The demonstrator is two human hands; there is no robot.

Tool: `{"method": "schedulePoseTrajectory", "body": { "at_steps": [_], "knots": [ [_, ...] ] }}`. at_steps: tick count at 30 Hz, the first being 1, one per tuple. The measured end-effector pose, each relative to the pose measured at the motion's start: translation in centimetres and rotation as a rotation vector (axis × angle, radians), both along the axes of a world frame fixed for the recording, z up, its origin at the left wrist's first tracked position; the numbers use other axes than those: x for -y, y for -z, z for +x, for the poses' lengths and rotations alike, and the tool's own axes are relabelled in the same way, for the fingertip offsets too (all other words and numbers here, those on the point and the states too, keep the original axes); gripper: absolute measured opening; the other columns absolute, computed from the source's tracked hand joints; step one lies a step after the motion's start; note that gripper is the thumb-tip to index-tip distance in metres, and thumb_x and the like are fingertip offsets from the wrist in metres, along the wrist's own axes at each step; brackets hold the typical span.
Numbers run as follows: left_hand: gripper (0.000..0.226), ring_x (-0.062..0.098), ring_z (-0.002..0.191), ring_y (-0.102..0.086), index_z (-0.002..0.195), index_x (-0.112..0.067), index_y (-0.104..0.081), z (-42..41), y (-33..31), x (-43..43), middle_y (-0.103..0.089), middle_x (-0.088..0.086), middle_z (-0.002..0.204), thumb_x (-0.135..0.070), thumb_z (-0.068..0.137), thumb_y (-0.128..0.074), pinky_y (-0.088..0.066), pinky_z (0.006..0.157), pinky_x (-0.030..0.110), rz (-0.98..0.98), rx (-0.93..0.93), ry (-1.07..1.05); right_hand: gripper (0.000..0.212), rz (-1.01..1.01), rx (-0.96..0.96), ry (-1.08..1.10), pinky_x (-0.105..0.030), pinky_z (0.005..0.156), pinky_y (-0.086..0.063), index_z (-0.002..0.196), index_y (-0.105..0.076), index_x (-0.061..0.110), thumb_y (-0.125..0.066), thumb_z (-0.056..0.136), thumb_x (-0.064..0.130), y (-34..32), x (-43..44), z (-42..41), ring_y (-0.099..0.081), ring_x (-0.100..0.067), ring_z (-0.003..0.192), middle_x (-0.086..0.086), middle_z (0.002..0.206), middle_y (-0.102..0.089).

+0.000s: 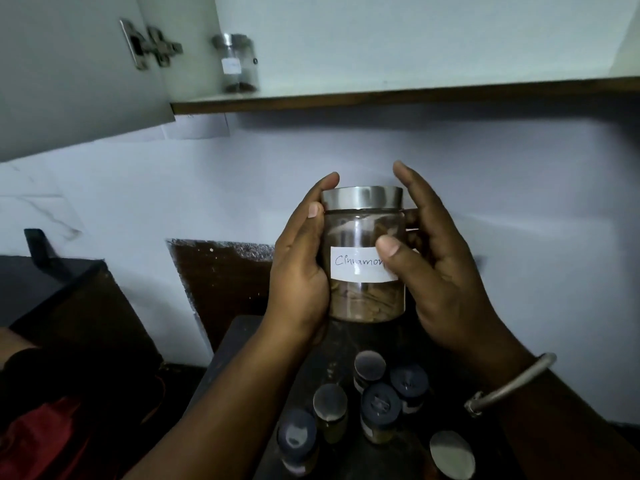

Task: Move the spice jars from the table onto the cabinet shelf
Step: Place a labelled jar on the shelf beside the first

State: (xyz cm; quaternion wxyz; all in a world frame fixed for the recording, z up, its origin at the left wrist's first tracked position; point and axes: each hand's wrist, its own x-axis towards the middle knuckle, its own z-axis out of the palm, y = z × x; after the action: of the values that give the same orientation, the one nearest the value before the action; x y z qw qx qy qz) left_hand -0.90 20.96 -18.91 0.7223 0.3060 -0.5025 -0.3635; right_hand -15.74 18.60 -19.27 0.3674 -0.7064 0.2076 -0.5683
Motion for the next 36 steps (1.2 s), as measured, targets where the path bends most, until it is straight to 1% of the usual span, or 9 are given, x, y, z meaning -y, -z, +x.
{"method": "schedulePoseTrajectory", "body": {
  "at_steps": [4,9,12,16,18,20,23,32,36],
  "knots": [
    [0.035,0.026,0.103,-0.076,0.131,-0.032,-0.068,1.3,-3.6,2.2,-0.075,0.012,0.123,-0.034,0.107,-0.042,-0.064,0.081,0.036,-0.059,0.020,-0.018,0.076,-0.093,-0.158,0.090,-0.019,0.076,-0.058,0.149,-0.038,0.055,-0.065,0.079,0.057,-4.2,1.9,1.0,-0.069,-0.005,0.104,0.016,0.125,-0.062],
    [0.035,0.029,0.108,-0.075,0.133,-0.028,-0.068,3.8,-9.6,6.5,-0.075,0.013,0.125,-0.032,0.107,-0.045,-0.062,0.091,0.043,-0.156,0.003,-0.050,0.075,-0.208,-0.256,0.181,0.002,0.065,-0.045,0.146,-0.037,0.057,-0.074,0.081,0.055,-10.8,5.9,3.0,-0.065,0.014,0.088,0.040,0.096,-0.064],
    [0.036,0.027,0.108,-0.074,0.128,-0.032,-0.070,5.8,-13.5,9.8,-0.075,0.009,0.126,-0.038,0.100,-0.049,-0.061,0.093,0.043,-0.219,-0.045,-0.065,0.072,-0.281,-0.295,0.209,0.004,0.060,-0.041,0.141,-0.040,0.053,-0.073,0.077,0.054,-15.6,8.8,5.2,-0.063,0.017,0.079,0.045,0.084,-0.062],
    [0.034,0.031,0.120,-0.070,0.132,-0.032,-0.066,9.7,-18.7,15.8,-0.071,0.011,0.134,-0.036,0.108,-0.043,-0.059,0.098,0.045,-0.236,0.057,-0.176,0.059,-0.272,-0.319,0.276,-0.008,0.052,-0.044,0.127,-0.046,0.050,-0.076,0.077,0.049,-21.1,15.0,9.4,-0.064,0.005,0.065,0.016,0.069,-0.062],
    [0.036,0.027,0.117,-0.071,0.134,-0.027,-0.065,12.7,-19.8,19.2,-0.074,0.010,0.128,-0.034,0.112,-0.037,-0.059,0.097,0.046,-0.143,0.185,-0.341,0.055,-0.271,-0.343,0.309,-0.023,0.064,-0.053,0.126,-0.046,0.044,-0.077,0.080,0.044,-22.9,18.6,11.5,-0.066,-0.003,0.073,0.014,0.081,-0.063],
    [0.035,0.032,0.111,-0.071,0.128,-0.018,-0.067,16.3,-19.5,22.4,-0.076,0.013,0.116,-0.027,0.111,-0.039,-0.057,0.098,0.052,0.002,0.417,-0.632,0.056,-0.258,-0.371,0.347,-0.035,0.077,-0.058,0.128,-0.046,0.038,-0.076,0.081,0.042,-24.3,22.7,13.8,-0.068,-0.018,0.087,0.006,0.098,-0.066],
    [0.029,0.034,0.107,-0.070,0.113,-0.017,-0.074,19.3,-17.4,25.4,-0.077,0.010,0.111,-0.018,0.101,-0.047,-0.057,0.091,0.042,0.272,0.852,-0.964,0.061,-0.219,-0.421,0.377,-0.038,0.085,-0.057,0.134,-0.044,0.034,-0.075,0.082,0.041,-25.4,28.7,17.1,-0.065,-0.024,0.094,-0.002,0.111,-0.065],
    [0.029,0.030,0.093,-0.071,0.101,-0.019,-0.079,22.0,-16.3,29.2,-0.078,0.005,0.101,-0.019,0.096,-0.051,-0.047,0.072,0.028,0.190,0.939,-1.056,0.065,-0.194,-0.704,0.399,-0.032,0.079,-0.050,0.139,-0.042,0.023,-0.075,0.084,0.033,-24.4,41.1,27.9,-0.065,-0.032,0.097,-0.010,0.119,-0.066],
    [0.028,0.027,0.080,-0.067,0.089,-0.018,-0.076,22.2,-16.0,29.8,-0.075,0.004,0.089,-0.020,0.095,-0.049,-0.041,0.066,0.028,0.152,0.914,-1.080,0.058,-0.145,-0.710,0.442,-0.038,0.089,-0.054,0.133,-0.047,0.016,-0.073,0.085,0.034,-23.6,43.9,29.5,-0.064,-0.036,0.105,-0.013,0.118,-0.066]
  ]
}}
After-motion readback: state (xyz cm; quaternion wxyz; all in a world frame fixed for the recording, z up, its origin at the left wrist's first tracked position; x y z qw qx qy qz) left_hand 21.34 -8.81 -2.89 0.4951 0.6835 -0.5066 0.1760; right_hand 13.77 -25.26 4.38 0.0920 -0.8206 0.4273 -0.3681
